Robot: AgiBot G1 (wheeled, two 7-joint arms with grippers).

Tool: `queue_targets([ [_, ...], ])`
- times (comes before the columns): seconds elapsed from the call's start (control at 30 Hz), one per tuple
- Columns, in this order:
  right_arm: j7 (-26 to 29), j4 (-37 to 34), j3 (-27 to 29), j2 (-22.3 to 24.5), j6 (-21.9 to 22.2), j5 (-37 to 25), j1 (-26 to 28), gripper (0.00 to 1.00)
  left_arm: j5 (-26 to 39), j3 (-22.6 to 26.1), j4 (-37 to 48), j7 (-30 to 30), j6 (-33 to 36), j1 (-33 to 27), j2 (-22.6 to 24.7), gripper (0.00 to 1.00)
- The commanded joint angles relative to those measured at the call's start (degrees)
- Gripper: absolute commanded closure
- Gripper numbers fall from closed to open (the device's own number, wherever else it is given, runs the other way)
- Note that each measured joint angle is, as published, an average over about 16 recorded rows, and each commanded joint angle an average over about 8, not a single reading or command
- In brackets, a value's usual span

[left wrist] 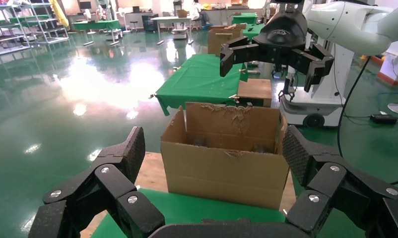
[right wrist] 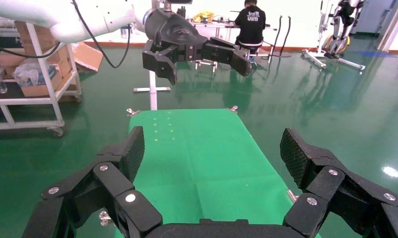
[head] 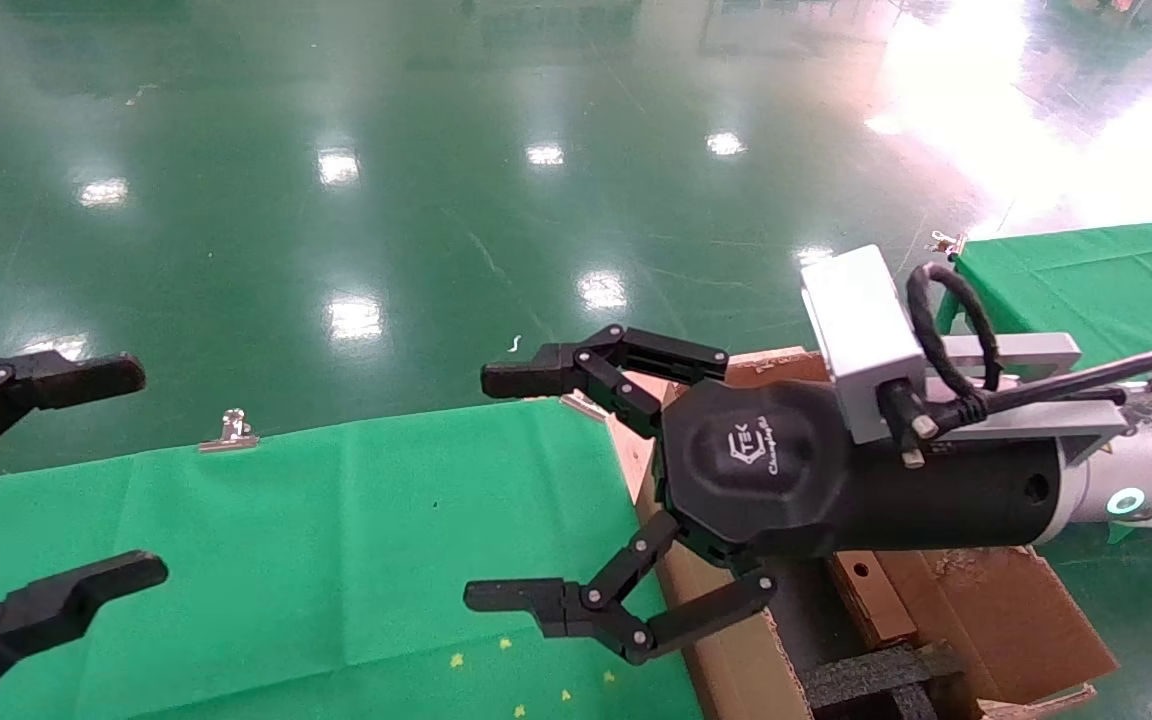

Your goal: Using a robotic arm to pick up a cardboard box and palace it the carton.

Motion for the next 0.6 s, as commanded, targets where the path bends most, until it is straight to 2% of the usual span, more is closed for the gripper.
queue_targets([
  [0.03, 0.05, -0.03, -0.15, 0.03, 0.06, -0.06, 0.10, 0.00, 0.00, 0.00, 0.00, 0.00, 0.00, 0.00, 0.00, 0.00],
  [0.6, 0.15, -0.10, -0.58, 0.09, 0.29, -0.23, 0.41, 0.00, 0.00, 0.00, 0.00, 0.00, 0.00, 0.00, 0.00, 0.00],
])
